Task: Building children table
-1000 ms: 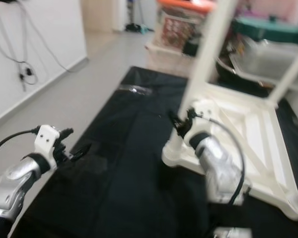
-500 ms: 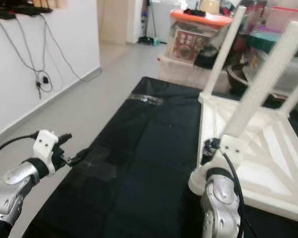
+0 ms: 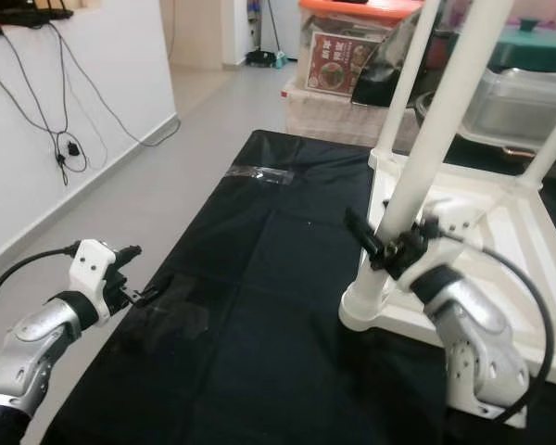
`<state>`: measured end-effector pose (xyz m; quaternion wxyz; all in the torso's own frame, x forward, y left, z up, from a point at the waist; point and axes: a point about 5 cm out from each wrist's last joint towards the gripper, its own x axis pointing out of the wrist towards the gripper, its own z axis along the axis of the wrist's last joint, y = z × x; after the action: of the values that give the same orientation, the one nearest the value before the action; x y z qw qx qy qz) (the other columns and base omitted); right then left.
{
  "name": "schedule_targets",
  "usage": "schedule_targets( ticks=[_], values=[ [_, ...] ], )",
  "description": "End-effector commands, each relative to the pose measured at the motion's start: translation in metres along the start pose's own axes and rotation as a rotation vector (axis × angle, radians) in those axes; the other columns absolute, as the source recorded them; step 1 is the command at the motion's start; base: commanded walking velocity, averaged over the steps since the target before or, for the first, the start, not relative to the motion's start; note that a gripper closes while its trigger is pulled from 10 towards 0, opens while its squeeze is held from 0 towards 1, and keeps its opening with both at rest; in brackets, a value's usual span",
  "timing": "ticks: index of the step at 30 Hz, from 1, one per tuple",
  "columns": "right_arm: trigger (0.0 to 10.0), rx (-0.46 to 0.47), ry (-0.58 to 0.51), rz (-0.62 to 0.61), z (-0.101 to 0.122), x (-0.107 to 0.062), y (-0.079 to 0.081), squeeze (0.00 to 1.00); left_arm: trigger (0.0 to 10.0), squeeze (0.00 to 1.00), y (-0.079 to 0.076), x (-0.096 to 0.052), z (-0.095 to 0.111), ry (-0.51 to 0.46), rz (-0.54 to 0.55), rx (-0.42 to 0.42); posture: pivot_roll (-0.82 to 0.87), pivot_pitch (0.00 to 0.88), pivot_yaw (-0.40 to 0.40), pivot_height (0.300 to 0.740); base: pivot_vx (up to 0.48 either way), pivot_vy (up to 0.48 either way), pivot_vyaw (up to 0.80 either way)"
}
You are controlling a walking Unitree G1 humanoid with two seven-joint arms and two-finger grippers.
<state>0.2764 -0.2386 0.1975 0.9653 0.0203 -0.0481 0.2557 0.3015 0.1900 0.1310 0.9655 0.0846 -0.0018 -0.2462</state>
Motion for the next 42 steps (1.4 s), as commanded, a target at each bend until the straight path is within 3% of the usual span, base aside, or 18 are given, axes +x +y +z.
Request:
schedule_targets(
  ticks=[1,2,3,6,7,9,10,14,19,23,26,27,28,32,34,37,38,42],
  values=[
    [8.6,0.021,0.070,0.252,-0.020,0.013,0.031,0.00,10.0,0.00,0.001,0.000,-0.003,0.011,0.002,0.002,0.10,0.000,-0.080,0.740,0.000,0.000,0.00],
    [8.6,0.021,0.070,0.252,-0.020,0.013,0.031,0.00,10.0,0.00,0.001,0.000,-0.003,0.011,0.002,0.002,0.10,0.000,-0.080,0.740,0.000,0.000,0.00],
    [4.7,0.007,0.081,0.333,-0.023,0.017,0.040,0.00,10.0,0.00,0.001,0.000,-0.003,0.011,0.002,0.003,0.11,0.000,-0.084,0.740,0.000,0.000,0.00],
    [4.7,0.000,0.085,0.379,-0.024,0.018,0.046,0.00,10.0,0.00,0.001,0.000,-0.003,0.010,0.002,0.003,0.11,0.000,-0.084,0.740,0.000,0.000,0.00],
    [2.1,-0.003,0.079,0.421,-0.025,0.020,0.051,0.00,10.0,0.00,0.000,0.000,-0.003,0.010,0.003,0.004,0.11,0.000,-0.088,0.740,0.000,0.000,0.00],
    [2.1,-0.003,0.079,0.421,-0.025,0.020,0.051,0.00,10.0,0.00,0.000,0.000,-0.003,0.010,0.003,0.004,0.11,0.000,-0.088,0.740,0.000,0.000,0.00],
    [0.0,0.009,0.062,0.432,-0.023,0.022,0.054,0.00,10.0,0.00,0.000,-0.001,-0.003,0.011,0.003,0.004,0.11,0.000,-0.091,0.740,0.000,0.000,0.00],
    [0.0,-0.021,0.064,0.279,-0.026,0.024,0.048,0.00,10.0,0.00,-0.001,-0.003,-0.005,0.015,0.002,0.000,0.10,0.000,-0.091,0.740,0.000,0.000,0.00],
    [0.0,-0.032,0.189,-0.743,-0.048,0.002,-0.007,0.00,10.0,0.00,-0.004,-0.003,-0.006,0.017,-0.003,-0.005,0.08,0.000,-0.087,0.740,0.000,0.000,0.00],
    [0.0,-0.035,0.252,-1.162,-0.060,-0.054,0.000,0.00,10.0,0.00,-0.004,-0.003,-0.006,0.016,-0.003,-0.009,0.08,0.000,-0.081,0.740,0.000,0.000,0.00],
    [0.0,-0.059,0.246,-1.176,-0.057,-0.060,0.017,0.00,10.0,0.00,-0.004,-0.004,-0.007,0.022,-0.007,-0.011,0.07,0.000,-0.068,0.740,0.000,0.000,0.00],
    [2.8,-0.040,0.233,-1.148,-0.056,-0.056,0.023,0.00,10.0,0.00,-0.005,-0.003,-0.008,0.025,-0.013,-0.011,0.06,0.000,-0.063,0.740,0.000,0.000,0.00],
    [10.0,-0.058,0.209,-1.064,-0.051,-0.045,0.029,0.00,10.0,0.00,-0.006,-0.001,-0.008,0.025,-0.018,-0.012,0.06,0.000,-0.062,0.740,0.000,0.000,0.00],
    [10.0,-0.073,0.168,-0.967,-0.043,-0.030,0.034,0.00,10.0,0.00,-0.007,0.002,-0.007,0.022,-0.022,-0.011,0.06,0.000,-0.065,0.740,0.000,0.000,0.00],
    [10.0,-0.079,0.093,-0.935,-0.031,-0.020,0.031,1.00,10.0,0.00,-0.006,0.004,-0.005,0.014,-0.022,-0.011,0.06,0.000,-0.069,0.740,0.000,0.000,0.00],
    [10.0,-0.079,0.044,-0.910,-0.020,-0.012,0.027,1.00,10.0,0.00,-0.006,0.004,-0.005,0.013,-0.020,-0.011,0.06,0.000,-0.071,0.740,0.000,0.000,0.00],
    [10.0,-0.080,-0.019,-0.848,-0.007,-0.003,0.021,0.00,10.0,0.00,-0.005,0.003,-0.005,0.012,-0.016,-0.012,0.06,0.000,-0.074,0.740,0.000,0.000,0.00],
    [10.0,-0.017,-0.132,-0.502,0.016,0.013,0.016,0.00,10.0,0.00,-0.007,0.001,-0.007,0.014,-0.010,-0.018,0.06,0.000,-0.076,0.740,0.000,0.000,0.00]
  ],
)
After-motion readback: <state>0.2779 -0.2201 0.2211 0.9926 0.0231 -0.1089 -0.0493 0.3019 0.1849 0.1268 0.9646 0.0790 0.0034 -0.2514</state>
